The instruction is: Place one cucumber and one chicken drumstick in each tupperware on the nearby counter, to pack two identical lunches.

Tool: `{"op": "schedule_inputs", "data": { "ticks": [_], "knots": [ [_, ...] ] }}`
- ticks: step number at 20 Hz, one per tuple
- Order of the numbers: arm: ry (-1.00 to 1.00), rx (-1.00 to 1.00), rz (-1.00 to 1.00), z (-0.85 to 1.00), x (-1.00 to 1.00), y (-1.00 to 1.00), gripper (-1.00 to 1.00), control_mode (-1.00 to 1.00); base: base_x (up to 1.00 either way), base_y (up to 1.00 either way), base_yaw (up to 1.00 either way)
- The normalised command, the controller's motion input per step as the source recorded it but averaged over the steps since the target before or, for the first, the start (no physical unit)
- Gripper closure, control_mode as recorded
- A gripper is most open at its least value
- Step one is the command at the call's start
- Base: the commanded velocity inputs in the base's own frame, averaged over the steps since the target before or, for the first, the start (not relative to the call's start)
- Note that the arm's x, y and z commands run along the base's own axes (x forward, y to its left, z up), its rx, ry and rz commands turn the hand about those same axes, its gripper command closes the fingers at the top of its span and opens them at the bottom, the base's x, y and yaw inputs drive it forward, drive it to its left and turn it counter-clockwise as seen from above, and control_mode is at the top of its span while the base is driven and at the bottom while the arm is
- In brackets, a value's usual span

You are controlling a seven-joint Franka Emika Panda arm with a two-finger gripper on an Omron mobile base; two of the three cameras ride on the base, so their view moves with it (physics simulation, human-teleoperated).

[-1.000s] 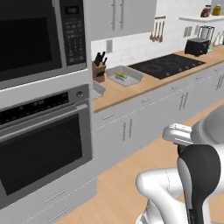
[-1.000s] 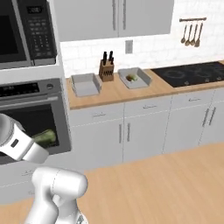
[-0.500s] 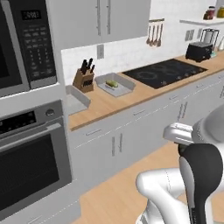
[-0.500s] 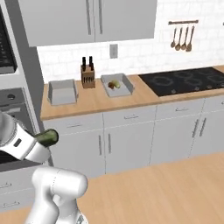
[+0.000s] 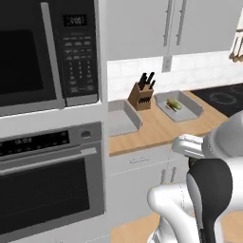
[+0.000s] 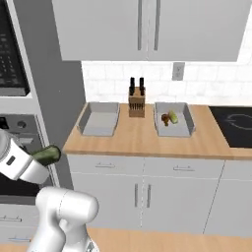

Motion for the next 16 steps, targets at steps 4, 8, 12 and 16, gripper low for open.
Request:
{"op": "schedule_inputs", "data": {
  "ticks": [4,8,12,16],
  "knots": [
    [0.00,0.00,0.00,0.00,0.00,0.00,1.00,1.00,0.93,-0.78,0.45],
    [0.00,0.00,0.00,0.00,0.00,0.00,1.00,1.00,0.67,-0.73,0.41],
    [0.00,0.00,0.00,0.00,0.00,0.00,1.00,1.00,0.73,-0.18,0.44],
    [0.05,0.00,0.09,-0.08,0.15,0.00,1.00,-1.00,0.46,0.00,0.31]
  ]
}}
